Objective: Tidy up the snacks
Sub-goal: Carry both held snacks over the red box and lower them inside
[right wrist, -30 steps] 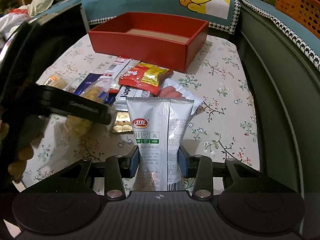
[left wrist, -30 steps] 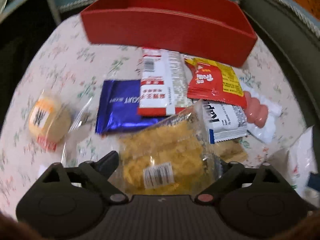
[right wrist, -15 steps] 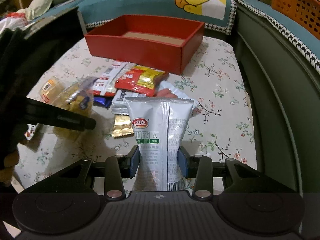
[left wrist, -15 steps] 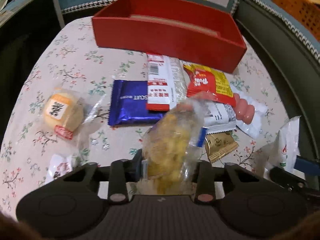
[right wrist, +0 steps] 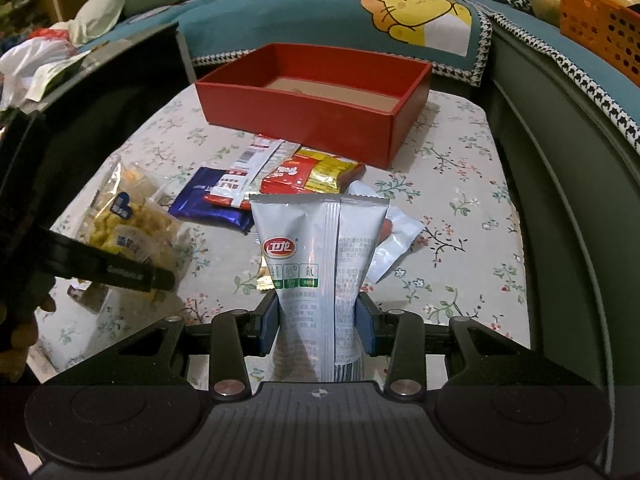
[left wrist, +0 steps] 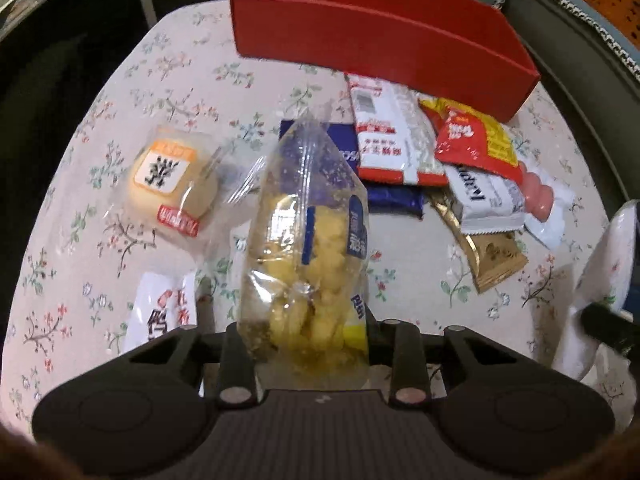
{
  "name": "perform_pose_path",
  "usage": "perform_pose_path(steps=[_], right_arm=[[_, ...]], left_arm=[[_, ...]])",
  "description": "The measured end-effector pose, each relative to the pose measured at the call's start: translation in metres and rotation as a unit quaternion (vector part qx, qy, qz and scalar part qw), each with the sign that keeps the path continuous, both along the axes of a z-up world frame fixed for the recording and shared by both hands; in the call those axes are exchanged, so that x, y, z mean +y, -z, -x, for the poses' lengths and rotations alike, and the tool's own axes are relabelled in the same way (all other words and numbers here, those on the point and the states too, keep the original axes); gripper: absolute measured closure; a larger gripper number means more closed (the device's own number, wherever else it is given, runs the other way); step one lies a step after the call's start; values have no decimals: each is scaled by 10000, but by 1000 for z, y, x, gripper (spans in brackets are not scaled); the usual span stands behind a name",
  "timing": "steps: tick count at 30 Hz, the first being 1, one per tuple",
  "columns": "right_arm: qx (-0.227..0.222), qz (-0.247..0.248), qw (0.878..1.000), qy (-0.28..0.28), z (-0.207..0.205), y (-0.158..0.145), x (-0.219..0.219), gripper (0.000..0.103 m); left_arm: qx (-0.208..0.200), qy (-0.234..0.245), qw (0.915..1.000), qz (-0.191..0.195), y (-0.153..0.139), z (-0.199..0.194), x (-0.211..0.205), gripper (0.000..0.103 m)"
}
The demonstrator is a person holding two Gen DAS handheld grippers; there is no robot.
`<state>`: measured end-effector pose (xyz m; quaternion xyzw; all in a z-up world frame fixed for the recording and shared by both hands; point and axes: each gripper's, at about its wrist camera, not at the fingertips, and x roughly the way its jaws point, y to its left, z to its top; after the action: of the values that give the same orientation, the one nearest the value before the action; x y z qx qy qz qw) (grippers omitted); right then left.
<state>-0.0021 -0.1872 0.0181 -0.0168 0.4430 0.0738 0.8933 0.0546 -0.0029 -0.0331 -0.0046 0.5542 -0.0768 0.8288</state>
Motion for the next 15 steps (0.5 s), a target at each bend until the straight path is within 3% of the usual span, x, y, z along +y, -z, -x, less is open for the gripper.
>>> perform_pose_path(steps=[15], right_arm=[[-129, -94, 9999, 44, -16, -11, 7, 56]], left_arm=[[-418, 203, 9976, 510, -33, -1, -9, 30]])
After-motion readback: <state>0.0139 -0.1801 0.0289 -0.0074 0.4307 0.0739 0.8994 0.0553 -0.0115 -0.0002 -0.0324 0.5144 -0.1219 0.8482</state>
